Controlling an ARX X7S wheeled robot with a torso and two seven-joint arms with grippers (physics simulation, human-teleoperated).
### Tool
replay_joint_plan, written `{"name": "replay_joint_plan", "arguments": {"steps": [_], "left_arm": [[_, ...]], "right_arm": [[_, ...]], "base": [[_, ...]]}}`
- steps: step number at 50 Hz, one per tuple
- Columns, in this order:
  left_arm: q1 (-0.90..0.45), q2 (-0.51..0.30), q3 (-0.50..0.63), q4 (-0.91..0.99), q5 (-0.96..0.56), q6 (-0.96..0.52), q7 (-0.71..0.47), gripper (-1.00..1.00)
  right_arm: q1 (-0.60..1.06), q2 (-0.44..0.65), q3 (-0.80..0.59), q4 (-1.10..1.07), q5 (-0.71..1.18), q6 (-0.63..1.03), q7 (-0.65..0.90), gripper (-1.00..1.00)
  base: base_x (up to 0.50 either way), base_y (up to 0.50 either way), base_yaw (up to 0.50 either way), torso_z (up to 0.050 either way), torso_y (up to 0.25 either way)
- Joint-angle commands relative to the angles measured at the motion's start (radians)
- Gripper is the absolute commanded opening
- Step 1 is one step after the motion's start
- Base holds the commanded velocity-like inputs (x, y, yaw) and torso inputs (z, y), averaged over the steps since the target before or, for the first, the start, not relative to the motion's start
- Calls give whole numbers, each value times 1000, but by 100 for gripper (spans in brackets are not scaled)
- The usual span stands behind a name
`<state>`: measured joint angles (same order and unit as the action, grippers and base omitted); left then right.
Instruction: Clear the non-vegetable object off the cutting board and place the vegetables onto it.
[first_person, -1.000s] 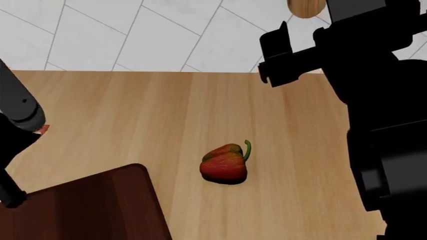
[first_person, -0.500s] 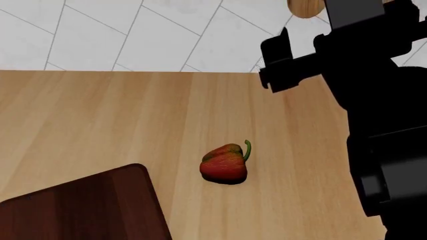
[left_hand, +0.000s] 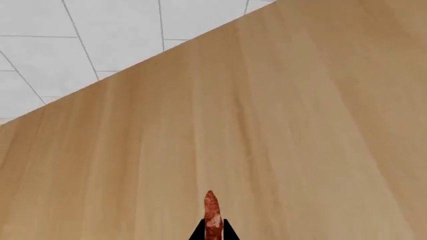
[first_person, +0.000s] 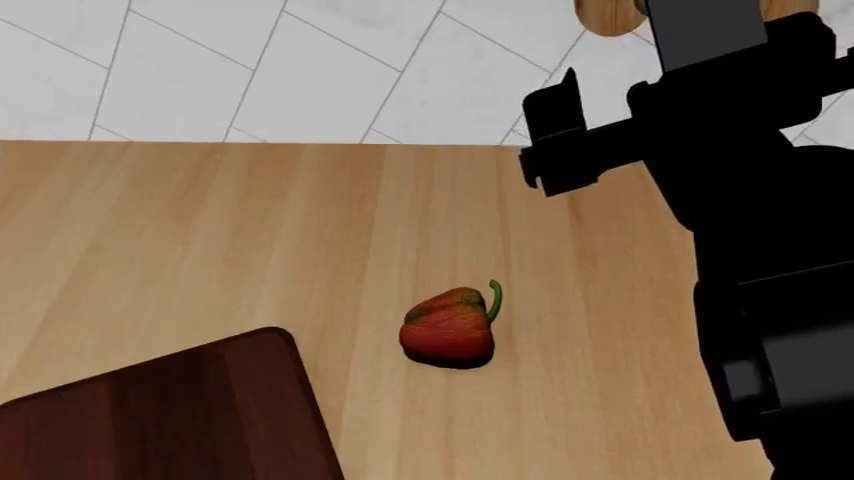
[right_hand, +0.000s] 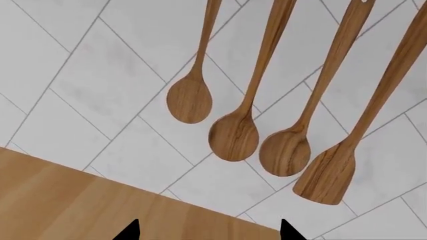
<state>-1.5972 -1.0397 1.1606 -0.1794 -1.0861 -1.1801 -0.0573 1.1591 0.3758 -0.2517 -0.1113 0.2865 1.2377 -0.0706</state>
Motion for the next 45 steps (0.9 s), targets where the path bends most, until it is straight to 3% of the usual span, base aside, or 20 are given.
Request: {"name": "replay_joint_plan", "arguments": {"steps": [1,10,11,22,30,45], "left_arm": [[86,-7,-39,-58,-30,19,-20,-100],[127,-2,-42,-103,-39,26,-67,-100],[126,0,-46,-109,-41,25,-74,100],[35,0,-90,-77,-52,-3,-98,100],[-15,5,-135,51,-118,-33,-131,100],[12,1,-229,229,-297,-5,-227,100]], "right_arm": [[5,-18,28,-10,-13,17,-23,100],[-5,-15,32,-27,-9,22,-18,100],[-6,-14,32,-27,-9,22,-18,100],[-4,-14,35,-35,-4,28,-13,100],[5,-12,38,-53,4,45,-14,100],[32,-17,59,-55,19,81,-10,100]], "base": [[0,0,0,0,0],[0,0,0,0,0],[0,0,0,0,0],[0,0,0,0,0],[0,0,0,0,0],[0,0,0,0,0]]}}
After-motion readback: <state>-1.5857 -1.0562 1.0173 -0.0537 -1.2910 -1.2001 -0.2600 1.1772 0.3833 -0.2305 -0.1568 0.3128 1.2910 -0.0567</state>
